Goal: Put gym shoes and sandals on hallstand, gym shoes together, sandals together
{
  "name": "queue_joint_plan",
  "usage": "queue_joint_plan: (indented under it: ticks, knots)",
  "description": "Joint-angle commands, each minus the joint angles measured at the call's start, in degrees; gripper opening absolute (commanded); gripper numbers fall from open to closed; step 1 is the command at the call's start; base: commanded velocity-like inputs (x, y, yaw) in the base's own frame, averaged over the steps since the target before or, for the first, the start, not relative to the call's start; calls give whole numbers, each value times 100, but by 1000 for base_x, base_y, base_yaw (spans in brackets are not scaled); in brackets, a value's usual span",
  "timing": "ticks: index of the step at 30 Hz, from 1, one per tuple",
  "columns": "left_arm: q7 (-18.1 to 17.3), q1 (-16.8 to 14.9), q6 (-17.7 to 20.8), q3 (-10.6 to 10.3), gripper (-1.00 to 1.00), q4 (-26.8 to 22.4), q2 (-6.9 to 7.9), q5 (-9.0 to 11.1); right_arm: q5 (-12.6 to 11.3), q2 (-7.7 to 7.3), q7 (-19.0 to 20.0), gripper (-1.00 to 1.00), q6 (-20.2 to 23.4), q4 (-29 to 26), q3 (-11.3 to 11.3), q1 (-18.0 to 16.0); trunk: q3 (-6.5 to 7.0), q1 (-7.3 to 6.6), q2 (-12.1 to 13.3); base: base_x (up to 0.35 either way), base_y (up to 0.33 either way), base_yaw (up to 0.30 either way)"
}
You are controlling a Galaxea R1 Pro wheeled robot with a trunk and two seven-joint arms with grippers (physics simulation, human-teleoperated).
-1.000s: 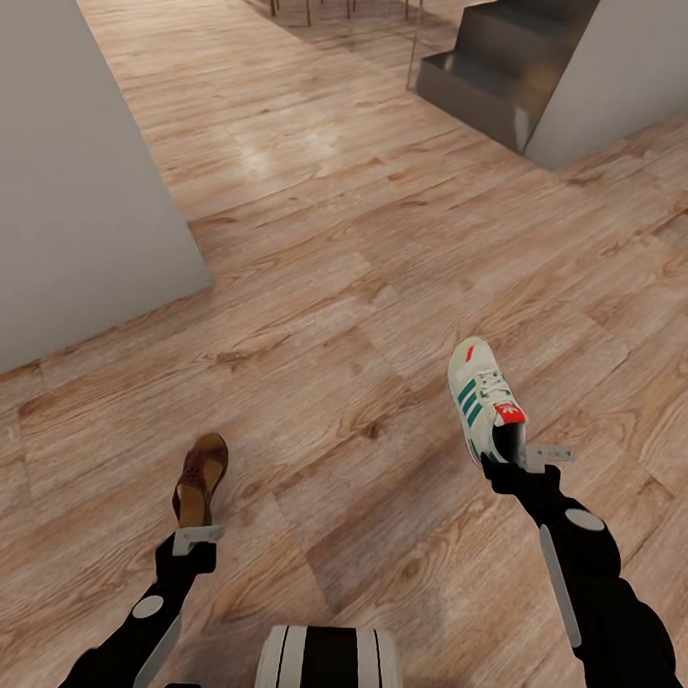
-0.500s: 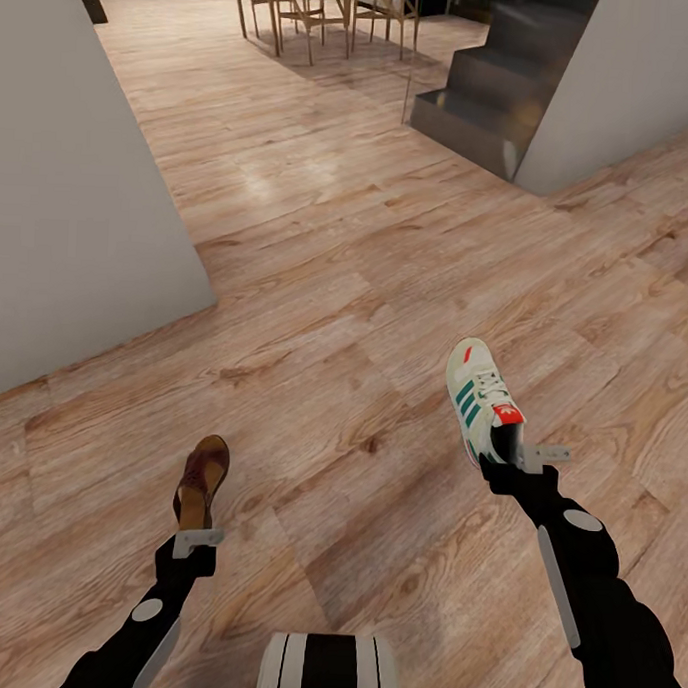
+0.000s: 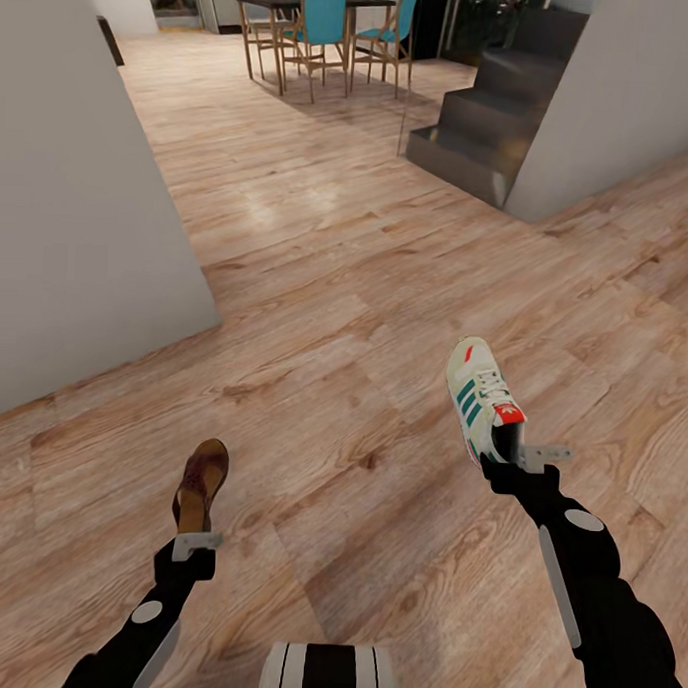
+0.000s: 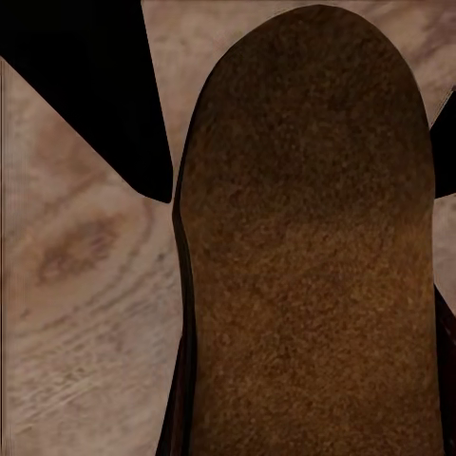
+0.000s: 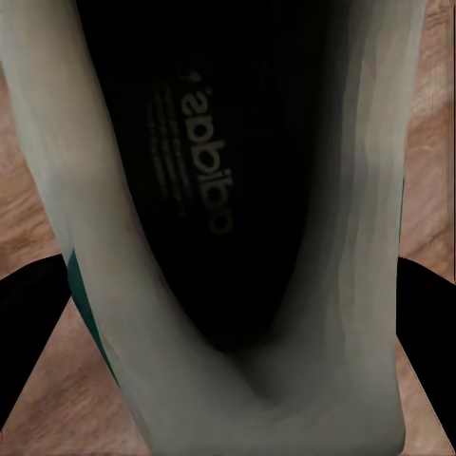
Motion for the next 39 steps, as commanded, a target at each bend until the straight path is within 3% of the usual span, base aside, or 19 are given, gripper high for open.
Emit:
queue_joint_plan:
  ticks: [1, 6, 15, 21, 23, 27, 31, 33, 39]
  knots:
    - [32, 1, -25, -35, -100, 25, 7, 43, 42, 1, 48, -100, 32, -7, -9, -1, 28, -3, 0, 0, 0, 0]
    - [34, 42, -52, -36, -100, 58, 7, 43, 36, 10, 47, -100, 35, -7, 2, 3, 182, -16, 7, 0, 0, 0]
    - [40, 398, -86, -28, -100, 51, 24, 72, 27, 43, 44, -100, 10, 30, 16, 12, 462, -39, 19, 0, 0, 0]
    - [43, 564, -167, -25, -100, 62, 10, 100, 32, 158, 33, -100, -313, 168, 17, 19, 648, -55, 27, 0, 0, 0]
    - [46, 611, -246, -24, -100, 62, 10, 103, 41, 206, 22, -100, -562, 331, 16, 20, 710, -60, 30, 0, 0, 0]
    - [56, 719, -364, -23, -100, 69, 8, 119, 86, 242, 17, -100, -1497, 971, 2, 21, 835, -70, 35, 0, 0, 0]
    - [58, 950, -398, -23, -100, 59, 0, 120, 111, 205, 11, -100, -1921, 1862, -43, 62, 959, -80, 40, 0, 0, 0]
    - [57, 1198, -768, -15, -100, 58, 4, 107, 113, 190, 20, -100, -2654, 2767, -310, 307, 1022, -86, 43, 0, 0, 0]
    - [52, 1364, -1009, -14, -100, 50, 18, 104, 113, 180, 25, -100, -3998, 3882, -404, 590, 1208, -101, 51, 0, 0, 0]
